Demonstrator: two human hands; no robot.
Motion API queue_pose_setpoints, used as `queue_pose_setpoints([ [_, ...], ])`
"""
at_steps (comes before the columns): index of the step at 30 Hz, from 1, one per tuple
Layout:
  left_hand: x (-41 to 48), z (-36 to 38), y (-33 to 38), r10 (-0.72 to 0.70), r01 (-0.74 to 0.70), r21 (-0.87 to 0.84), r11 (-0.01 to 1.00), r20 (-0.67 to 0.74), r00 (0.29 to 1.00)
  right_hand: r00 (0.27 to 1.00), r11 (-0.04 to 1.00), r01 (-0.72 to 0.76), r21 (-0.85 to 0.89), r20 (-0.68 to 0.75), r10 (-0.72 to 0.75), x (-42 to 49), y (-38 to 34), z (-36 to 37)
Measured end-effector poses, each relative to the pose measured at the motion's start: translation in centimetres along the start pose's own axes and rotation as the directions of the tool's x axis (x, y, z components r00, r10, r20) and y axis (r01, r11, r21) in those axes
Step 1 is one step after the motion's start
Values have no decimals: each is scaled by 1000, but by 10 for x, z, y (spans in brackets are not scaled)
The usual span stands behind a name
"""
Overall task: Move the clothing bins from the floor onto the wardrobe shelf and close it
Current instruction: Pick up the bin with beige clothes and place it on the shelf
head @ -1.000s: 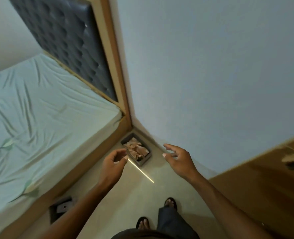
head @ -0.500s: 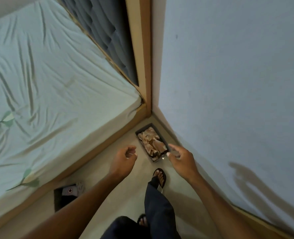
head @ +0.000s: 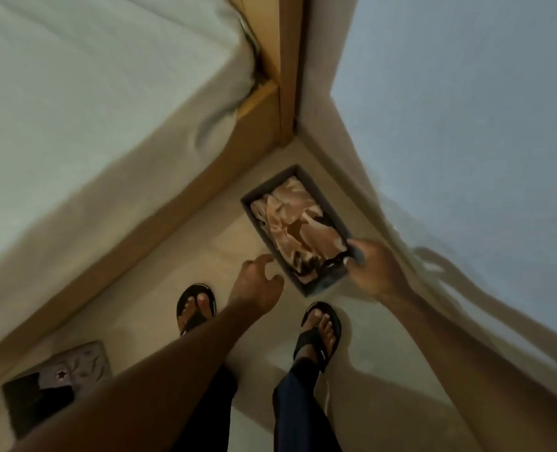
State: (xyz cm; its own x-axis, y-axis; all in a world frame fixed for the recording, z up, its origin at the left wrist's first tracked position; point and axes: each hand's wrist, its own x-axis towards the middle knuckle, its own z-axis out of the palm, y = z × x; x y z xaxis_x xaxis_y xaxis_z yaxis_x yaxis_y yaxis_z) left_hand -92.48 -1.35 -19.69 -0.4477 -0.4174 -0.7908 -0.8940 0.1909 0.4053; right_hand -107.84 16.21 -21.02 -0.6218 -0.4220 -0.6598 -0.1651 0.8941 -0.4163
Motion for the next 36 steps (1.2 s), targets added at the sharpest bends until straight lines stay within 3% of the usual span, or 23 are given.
queue_pose_setpoints([
  [5,73,31,-19,33,-34,12,999,86,996,997,990,12,-138,-79,-23,64,17,49],
  [8,84,41,-26,16,-25,54,998,152,988,996,994,-31,-105,-91,21,75,16,62],
  [11,82,35,-21,-29,28,21,999,29,999,987,994,-98,-52,-132,90,56,10,72],
  [13,84,23,-22,-58,60,18,998,-78,995,993,993,-120,4,-7,120,34,8,86],
  [16,90,-4,-33,-3,6,231,973,-15,1000,980,994,-57,89,193,39,7,4,105],
  [20,88,-28,-55,-87,49,343,938,97,991,998,994,-40,101,42,36,14,-1,109],
  [25,78,-23,-71,-289,254,190,948,187,939,997,1000,-28,-4,-70,28,42,-10,100],
  [28,75,-13,-76,-402,421,-126,898,152,903,994,997,-76,16,-78,77,33,-13,106],
  [30,73,-17,-70,-340,329,-227,917,-11,940,994,996,-93,-14,58,94,25,-10,112],
  [33,76,-29,-61,-183,139,-230,963,-182,966,968,1000,-14,28,252,6,23,-4,113],
  [35,80,-34,-60,-115,86,-185,979,-151,982,990,999,-32,11,138,30,28,-4,107],
  [36,82,-33,-61,-109,96,-128,987,-98,989,999,998,-41,-39,4,41,30,-3,102],
])
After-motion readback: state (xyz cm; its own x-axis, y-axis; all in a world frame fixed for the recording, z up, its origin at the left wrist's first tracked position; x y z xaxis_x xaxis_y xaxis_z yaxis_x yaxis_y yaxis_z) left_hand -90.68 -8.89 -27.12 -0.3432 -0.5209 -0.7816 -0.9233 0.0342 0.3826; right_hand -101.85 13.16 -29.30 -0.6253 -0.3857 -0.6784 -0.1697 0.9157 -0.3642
